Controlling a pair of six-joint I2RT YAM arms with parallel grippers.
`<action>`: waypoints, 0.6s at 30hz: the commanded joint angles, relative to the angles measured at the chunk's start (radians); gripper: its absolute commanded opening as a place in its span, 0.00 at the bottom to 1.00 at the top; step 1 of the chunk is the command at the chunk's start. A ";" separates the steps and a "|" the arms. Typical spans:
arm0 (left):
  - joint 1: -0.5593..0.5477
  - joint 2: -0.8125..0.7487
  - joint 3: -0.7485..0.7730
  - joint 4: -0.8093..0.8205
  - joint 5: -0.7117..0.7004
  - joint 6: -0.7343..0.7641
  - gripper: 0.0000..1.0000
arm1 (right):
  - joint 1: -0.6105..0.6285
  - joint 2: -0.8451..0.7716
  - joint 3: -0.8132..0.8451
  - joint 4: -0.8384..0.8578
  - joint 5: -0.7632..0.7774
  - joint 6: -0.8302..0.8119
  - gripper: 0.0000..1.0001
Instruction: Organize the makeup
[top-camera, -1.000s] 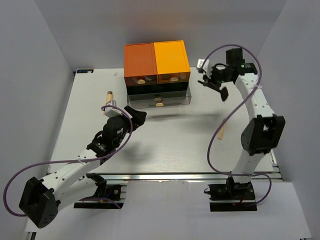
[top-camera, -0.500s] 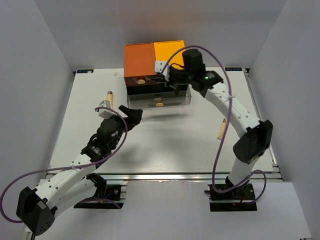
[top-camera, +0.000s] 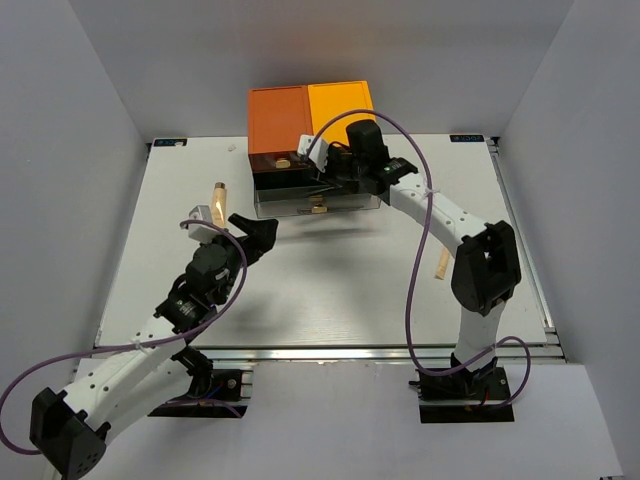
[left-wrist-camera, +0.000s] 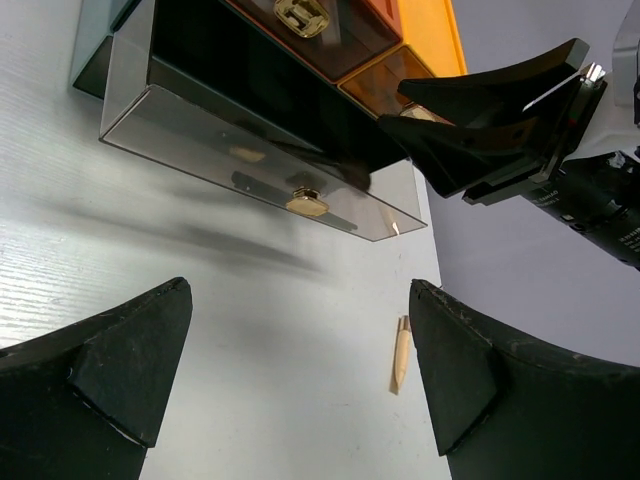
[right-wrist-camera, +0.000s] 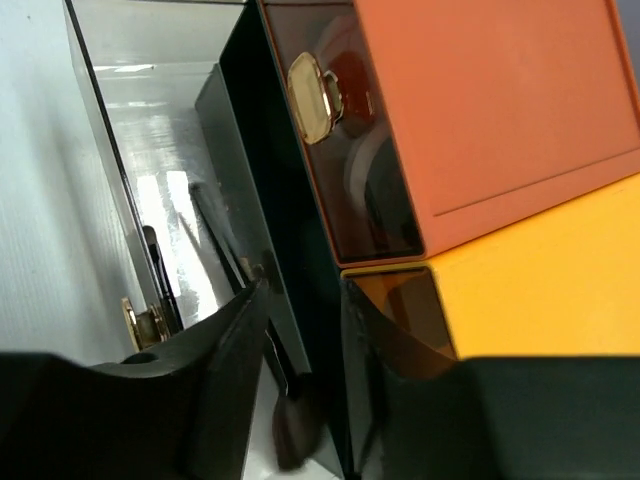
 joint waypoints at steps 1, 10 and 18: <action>0.001 0.016 -0.007 0.011 -0.002 0.009 0.98 | 0.001 -0.040 -0.019 0.042 0.008 -0.014 0.43; 0.001 0.025 0.001 -0.003 -0.005 0.006 0.96 | -0.067 -0.134 0.066 -0.280 -0.618 -0.147 0.06; 0.001 0.022 0.000 -0.008 -0.010 -0.005 0.85 | -0.025 0.098 0.239 -0.882 -0.437 -0.466 0.00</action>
